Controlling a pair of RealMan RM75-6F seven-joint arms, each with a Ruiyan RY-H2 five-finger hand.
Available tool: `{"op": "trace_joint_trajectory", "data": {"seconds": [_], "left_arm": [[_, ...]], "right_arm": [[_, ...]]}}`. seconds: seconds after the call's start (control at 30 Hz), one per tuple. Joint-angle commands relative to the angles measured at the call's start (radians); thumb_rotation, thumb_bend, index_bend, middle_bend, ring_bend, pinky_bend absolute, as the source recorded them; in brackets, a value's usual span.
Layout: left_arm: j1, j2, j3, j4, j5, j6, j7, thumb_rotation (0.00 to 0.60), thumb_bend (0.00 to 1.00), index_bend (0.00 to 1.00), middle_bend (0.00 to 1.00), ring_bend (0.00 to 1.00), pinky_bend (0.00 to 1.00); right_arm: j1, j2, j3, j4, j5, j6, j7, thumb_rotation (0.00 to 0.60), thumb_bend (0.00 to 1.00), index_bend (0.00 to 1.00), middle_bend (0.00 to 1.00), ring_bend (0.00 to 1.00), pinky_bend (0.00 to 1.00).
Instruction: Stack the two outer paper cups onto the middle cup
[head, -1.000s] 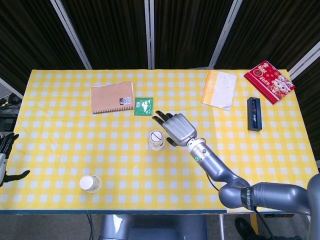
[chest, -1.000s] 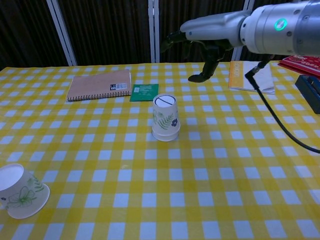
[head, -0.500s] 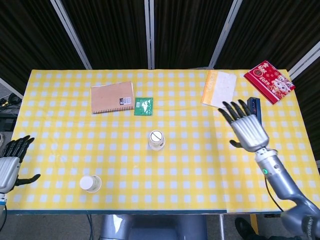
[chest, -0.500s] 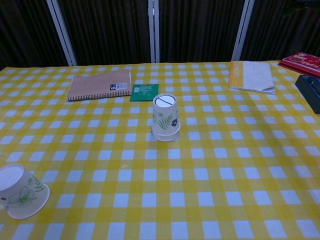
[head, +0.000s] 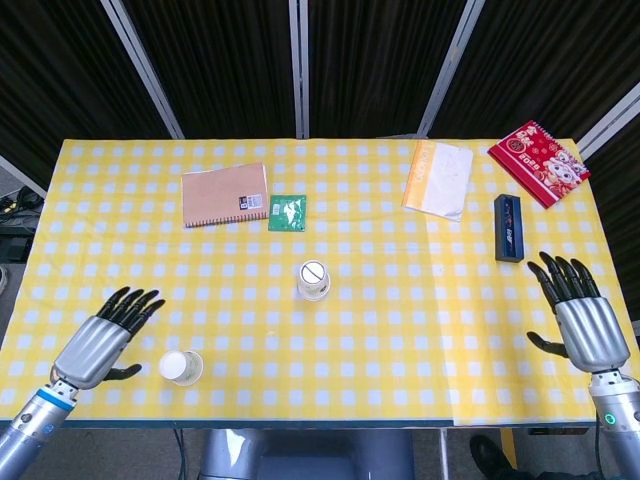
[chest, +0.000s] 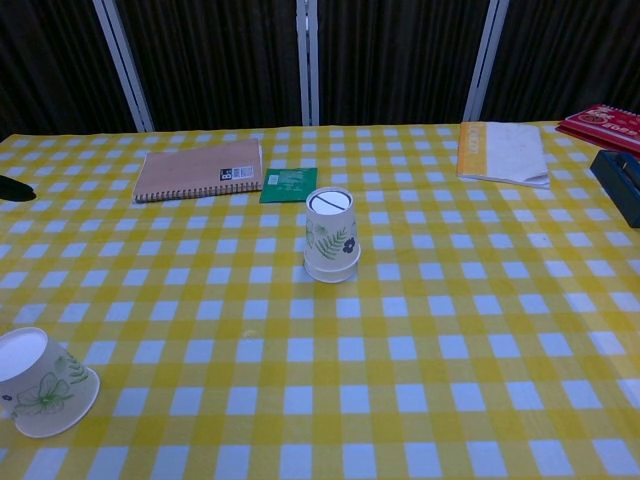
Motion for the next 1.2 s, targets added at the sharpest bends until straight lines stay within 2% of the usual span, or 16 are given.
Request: {"op": "trace_joint_trajectory", "data": {"seconds": [0.03, 0.27, 0.5, 0.6, 0.7, 0.8, 0.87, 1.0, 1.1, 1.2], "left_arm": [[-0.062, -0.008, 0.036, 0.024, 0.09, -0.044, -0.037, 0.6, 0.0, 0.0, 0.0, 0.0, 0.0], [-0.117, 0.009, 0.068, 0.038, 0.144, -0.104, -0.034, 0.6, 0.0, 0.0, 0.0, 0.0, 0.03], [-0.147, -0.02, 0.084, 0.079, 0.176, -0.142, 0.033, 0.6, 0.0, 0.0, 0.0, 0.09, 0.18], [-0.147, -0.036, 0.094, 0.101, 0.171, -0.143, 0.035, 0.6, 0.0, 0.04, 0.04, 0.14, 0.28], [-0.149, -0.054, 0.102, 0.121, 0.172, -0.141, 0.028, 0.6, 0.02, 0.08, 0.07, 0.17, 0.34], [-0.157, -0.077, 0.104, 0.138, 0.177, -0.14, 0.033, 0.6, 0.12, 0.17, 0.15, 0.25, 0.4], [-0.156, -0.092, 0.102, 0.152, 0.18, -0.126, 0.044, 0.6, 0.22, 0.27, 0.23, 0.31, 0.46], [-0.155, -0.096, 0.102, 0.16, 0.169, -0.112, 0.061, 0.6, 0.34, 0.37, 0.32, 0.39, 0.52], [-0.157, -0.091, 0.1, 0.151, 0.159, -0.105, 0.062, 0.6, 0.38, 0.43, 0.37, 0.43, 0.55], [-0.162, -0.085, 0.096, 0.142, 0.154, -0.094, 0.054, 0.6, 0.38, 0.44, 0.38, 0.43, 0.56]], "right_arm": [[-0.018, -0.015, 0.01, -0.002, -0.005, 0.007, -0.006, 0.6, 0.0, 0.02, 0.0, 0.0, 0.0], [-0.04, -0.034, 0.031, -0.004, -0.007, 0.003, -0.029, 0.6, 0.0, 0.02, 0.0, 0.0, 0.0], [-0.053, -0.038, 0.051, 0.009, -0.02, -0.003, -0.034, 0.6, 0.0, 0.02, 0.0, 0.0, 0.0], [-0.058, -0.039, 0.059, 0.011, -0.027, -0.011, -0.035, 0.6, 0.0, 0.02, 0.0, 0.0, 0.0], [-0.062, -0.039, 0.066, 0.01, -0.033, -0.015, -0.028, 0.6, 0.0, 0.02, 0.0, 0.0, 0.0], [-0.068, -0.038, 0.076, 0.01, -0.036, -0.017, -0.027, 0.6, 0.0, 0.02, 0.0, 0.0, 0.0], [-0.072, -0.037, 0.081, 0.009, -0.038, -0.02, -0.022, 0.6, 0.0, 0.02, 0.0, 0.0, 0.0], [-0.078, -0.034, 0.092, 0.008, -0.045, -0.028, -0.003, 0.6, 0.0, 0.02, 0.0, 0.0, 0.0], [-0.083, -0.034, 0.099, 0.007, -0.05, -0.031, -0.001, 0.6, 0.0, 0.02, 0.0, 0.0, 0.0], [-0.086, -0.033, 0.104, 0.006, -0.052, -0.032, -0.002, 0.6, 0.0, 0.02, 0.0, 0.0, 0.0]]}}
